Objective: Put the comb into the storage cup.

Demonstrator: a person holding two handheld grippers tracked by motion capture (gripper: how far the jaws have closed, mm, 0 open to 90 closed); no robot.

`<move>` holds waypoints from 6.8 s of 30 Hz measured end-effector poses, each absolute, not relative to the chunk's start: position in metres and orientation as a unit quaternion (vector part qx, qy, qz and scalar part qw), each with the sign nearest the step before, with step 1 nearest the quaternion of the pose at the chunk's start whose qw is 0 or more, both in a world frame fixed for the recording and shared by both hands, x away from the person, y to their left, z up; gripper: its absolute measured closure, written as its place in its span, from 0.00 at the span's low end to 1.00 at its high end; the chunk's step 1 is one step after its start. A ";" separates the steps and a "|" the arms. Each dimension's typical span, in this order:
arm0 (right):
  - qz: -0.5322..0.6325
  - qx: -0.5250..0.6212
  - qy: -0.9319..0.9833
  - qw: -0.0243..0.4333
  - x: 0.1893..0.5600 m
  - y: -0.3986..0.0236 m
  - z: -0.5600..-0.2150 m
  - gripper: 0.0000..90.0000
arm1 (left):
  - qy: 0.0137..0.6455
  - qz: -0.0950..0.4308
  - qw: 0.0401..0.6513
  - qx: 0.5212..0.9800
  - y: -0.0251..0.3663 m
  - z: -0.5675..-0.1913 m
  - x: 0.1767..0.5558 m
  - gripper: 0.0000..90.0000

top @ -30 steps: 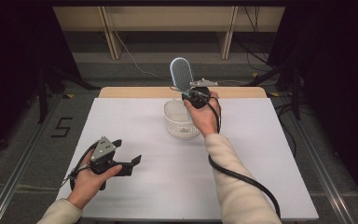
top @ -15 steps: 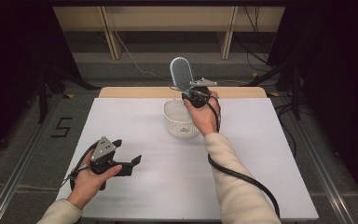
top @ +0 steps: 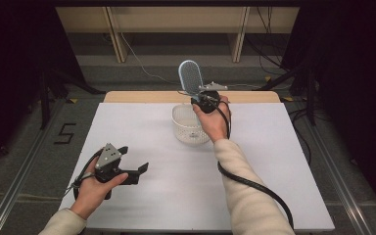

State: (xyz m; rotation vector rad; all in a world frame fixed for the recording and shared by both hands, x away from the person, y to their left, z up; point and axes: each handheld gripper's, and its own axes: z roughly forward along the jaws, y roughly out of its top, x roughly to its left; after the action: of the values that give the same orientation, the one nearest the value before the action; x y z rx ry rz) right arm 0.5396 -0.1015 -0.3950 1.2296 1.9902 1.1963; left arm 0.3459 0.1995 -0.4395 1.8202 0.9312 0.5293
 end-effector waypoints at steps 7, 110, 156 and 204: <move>0.439 0.453 0.733 0.255 0.540 -0.101 -0.396 0.78 | 0.384 0.218 0.493 0.750 0.199 -0.440 0.346 0.06; 0.429 0.349 0.794 0.252 0.502 -0.120 -0.383 0.29 | 0.384 0.219 0.488 0.753 0.198 -0.440 0.346 0.07; 0.437 0.329 0.799 0.249 0.448 -0.205 -0.373 0.20 | 0.399 0.230 0.471 0.753 0.202 -0.441 0.348 0.03; 0.477 0.339 0.776 0.237 0.347 -0.284 -0.422 0.19 | 0.392 0.238 0.475 0.751 0.204 -0.441 0.348 0.00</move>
State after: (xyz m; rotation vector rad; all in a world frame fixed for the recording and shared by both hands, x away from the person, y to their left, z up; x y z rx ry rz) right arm 0.3474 -0.2839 -0.4225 0.9299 2.1270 1.3071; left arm 0.3481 0.2043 -0.4410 1.8355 0.9576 0.5822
